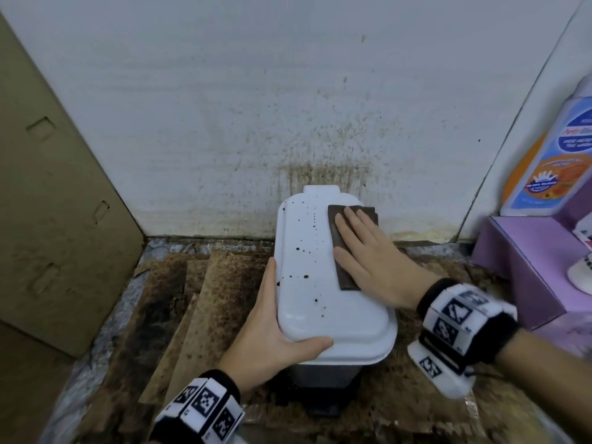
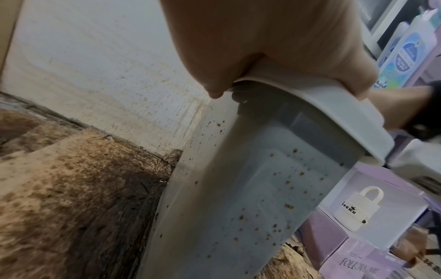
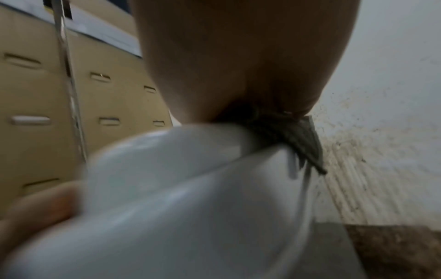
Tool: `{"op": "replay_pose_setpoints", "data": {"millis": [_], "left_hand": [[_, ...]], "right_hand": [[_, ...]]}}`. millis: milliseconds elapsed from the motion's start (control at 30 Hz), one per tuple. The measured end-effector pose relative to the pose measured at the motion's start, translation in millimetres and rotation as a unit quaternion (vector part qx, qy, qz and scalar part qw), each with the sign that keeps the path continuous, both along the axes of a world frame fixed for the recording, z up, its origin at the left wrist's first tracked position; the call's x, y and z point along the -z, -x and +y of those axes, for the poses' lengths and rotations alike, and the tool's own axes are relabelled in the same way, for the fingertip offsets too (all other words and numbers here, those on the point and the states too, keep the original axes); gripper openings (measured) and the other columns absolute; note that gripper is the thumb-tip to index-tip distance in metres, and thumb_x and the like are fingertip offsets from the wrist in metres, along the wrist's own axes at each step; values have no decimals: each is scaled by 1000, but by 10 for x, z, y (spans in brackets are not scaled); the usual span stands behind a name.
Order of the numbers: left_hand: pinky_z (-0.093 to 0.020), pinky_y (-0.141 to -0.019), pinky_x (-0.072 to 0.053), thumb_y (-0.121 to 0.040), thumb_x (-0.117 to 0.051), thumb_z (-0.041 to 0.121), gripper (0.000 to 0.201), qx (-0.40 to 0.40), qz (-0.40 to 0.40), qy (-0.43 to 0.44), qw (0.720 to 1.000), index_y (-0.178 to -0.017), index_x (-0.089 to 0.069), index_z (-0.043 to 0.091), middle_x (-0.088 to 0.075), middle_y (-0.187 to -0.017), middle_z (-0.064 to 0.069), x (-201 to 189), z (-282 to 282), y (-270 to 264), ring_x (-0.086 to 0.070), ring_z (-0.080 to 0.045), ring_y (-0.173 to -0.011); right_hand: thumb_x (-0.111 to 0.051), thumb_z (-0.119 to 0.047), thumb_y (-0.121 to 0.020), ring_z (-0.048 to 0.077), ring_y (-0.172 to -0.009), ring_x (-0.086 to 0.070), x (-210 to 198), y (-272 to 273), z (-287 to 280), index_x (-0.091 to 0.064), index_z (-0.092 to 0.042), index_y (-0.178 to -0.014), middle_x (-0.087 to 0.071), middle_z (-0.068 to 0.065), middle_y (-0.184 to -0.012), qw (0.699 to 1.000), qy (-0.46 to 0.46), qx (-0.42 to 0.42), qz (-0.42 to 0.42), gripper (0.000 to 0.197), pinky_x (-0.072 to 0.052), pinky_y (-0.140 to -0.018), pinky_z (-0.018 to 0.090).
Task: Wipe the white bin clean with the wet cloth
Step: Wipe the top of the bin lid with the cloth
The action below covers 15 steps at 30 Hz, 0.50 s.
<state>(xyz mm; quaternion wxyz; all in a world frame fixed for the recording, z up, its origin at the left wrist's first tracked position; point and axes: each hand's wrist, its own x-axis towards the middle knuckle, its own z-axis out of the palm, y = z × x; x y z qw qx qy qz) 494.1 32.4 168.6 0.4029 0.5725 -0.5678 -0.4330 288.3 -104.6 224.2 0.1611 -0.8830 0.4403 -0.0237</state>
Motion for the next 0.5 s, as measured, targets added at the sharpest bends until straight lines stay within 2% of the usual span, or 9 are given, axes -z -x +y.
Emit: {"op": "replay_pose_setpoints", "data": {"millis": [100, 167, 233, 333, 500], "left_hand": [[-43, -124, -32, -58, -90, 70, 146, -1, -5, 2, 1000, -156, 17, 53, -15, -165, 31, -1, 9, 4, -24, 3, -151], [-42, -124, -31, -57, -89, 71, 147, 0, -8, 3, 1000, -157, 17, 51, -16, -164, 33, -13, 17, 11, -24, 6, -151], [-39, -124, -32, -55, -88, 72, 149, 2, -6, 4, 1000, -157, 17, 49, -19, -162, 35, -33, 26, 24, -27, 8, -149], [-38, -124, -32, -54, -87, 73, 149, 3, -5, 7, 1000, -158, 16, 47, -20, -161, 35, -61, 36, 34, -27, 10, -148], [-40, -125, -30, -55, -87, 73, 148, 3, -4, 7, 1000, -158, 15, 47, -18, -162, 36, -73, 30, 32, -24, 9, -149]], "right_hand": [[9, -61, -96, 15, -152, 24, 88, 24, 381, 9, -18, -160, 15, 0, -168, 998, 60, -6, 1, 77, -3, -126, 43], [10, -57, -95, 13, -151, 27, 68, 46, 678, 11, -18, -159, 19, -1, -167, 998, 66, 4, -3, 75, 0, -127, 42], [7, -53, -98, 10, -149, 31, 24, 77, 940, 14, -21, -159, 24, -4, -166, 998, 66, 12, -14, 69, 5, -126, 39], [-6, -51, -106, 5, -147, 33, 35, 109, 1125, 15, -25, -159, 27, -9, -164, 997, 64, 24, -38, 62, 7, -126, 37], [-17, -54, -106, 4, -149, 28, 58, 106, 1136, 5, -26, -160, 24, -11, -165, 994, 64, 38, -84, 65, 1, -126, 38]]}}
